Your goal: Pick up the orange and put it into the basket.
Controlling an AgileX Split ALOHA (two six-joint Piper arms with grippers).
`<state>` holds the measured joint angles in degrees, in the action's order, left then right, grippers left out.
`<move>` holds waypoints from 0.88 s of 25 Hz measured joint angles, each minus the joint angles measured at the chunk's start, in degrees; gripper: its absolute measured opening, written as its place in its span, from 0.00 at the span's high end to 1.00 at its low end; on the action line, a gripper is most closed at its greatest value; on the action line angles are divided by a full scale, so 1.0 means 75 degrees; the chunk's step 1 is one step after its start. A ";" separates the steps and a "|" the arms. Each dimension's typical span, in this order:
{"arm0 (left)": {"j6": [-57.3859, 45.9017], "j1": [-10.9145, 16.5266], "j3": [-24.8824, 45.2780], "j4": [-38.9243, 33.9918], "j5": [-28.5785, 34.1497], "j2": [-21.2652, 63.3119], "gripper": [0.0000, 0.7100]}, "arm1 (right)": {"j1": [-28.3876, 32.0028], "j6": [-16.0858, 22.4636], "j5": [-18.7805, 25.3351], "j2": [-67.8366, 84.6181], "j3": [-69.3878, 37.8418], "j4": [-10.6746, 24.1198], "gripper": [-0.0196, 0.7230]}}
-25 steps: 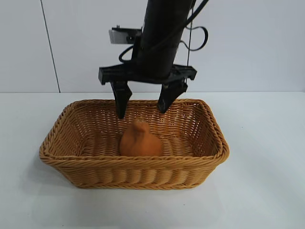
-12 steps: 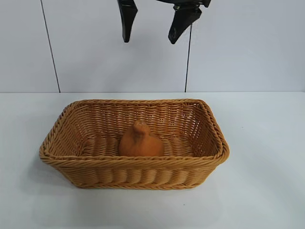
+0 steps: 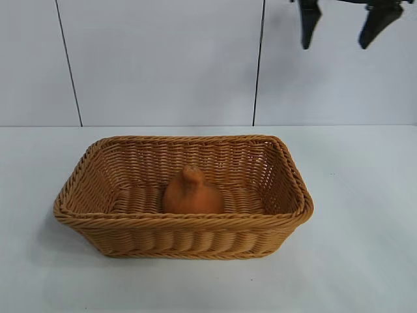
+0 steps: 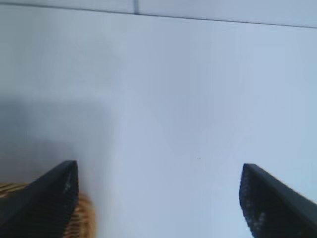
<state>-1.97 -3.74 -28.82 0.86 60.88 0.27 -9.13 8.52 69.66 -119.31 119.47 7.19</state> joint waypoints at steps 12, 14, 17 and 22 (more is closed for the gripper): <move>0.0000 0.0000 0.0000 0.0000 0.0000 0.0000 0.14 | 0.0702 -0.0497 0.0032 0.0246 -0.1544 -0.1049 0.15; 0.0000 0.0000 0.0000 0.0000 0.0000 0.0000 0.14 | 0.0702 -0.0659 0.0024 0.0566 -0.2249 -0.1061 0.15; 0.0000 0.0000 0.0000 0.0000 0.0000 0.0000 0.14 | 0.0702 -0.0774 0.0024 0.1318 -0.3555 -0.1074 0.15; 0.0000 0.0000 0.0000 0.0000 0.0000 0.0000 0.14 | 0.0702 -0.0834 0.0024 0.3004 -0.5818 -0.1128 0.15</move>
<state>-1.97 -3.74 -28.82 0.86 60.88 0.27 -3.87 2.26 69.84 -96.79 75.83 -1.27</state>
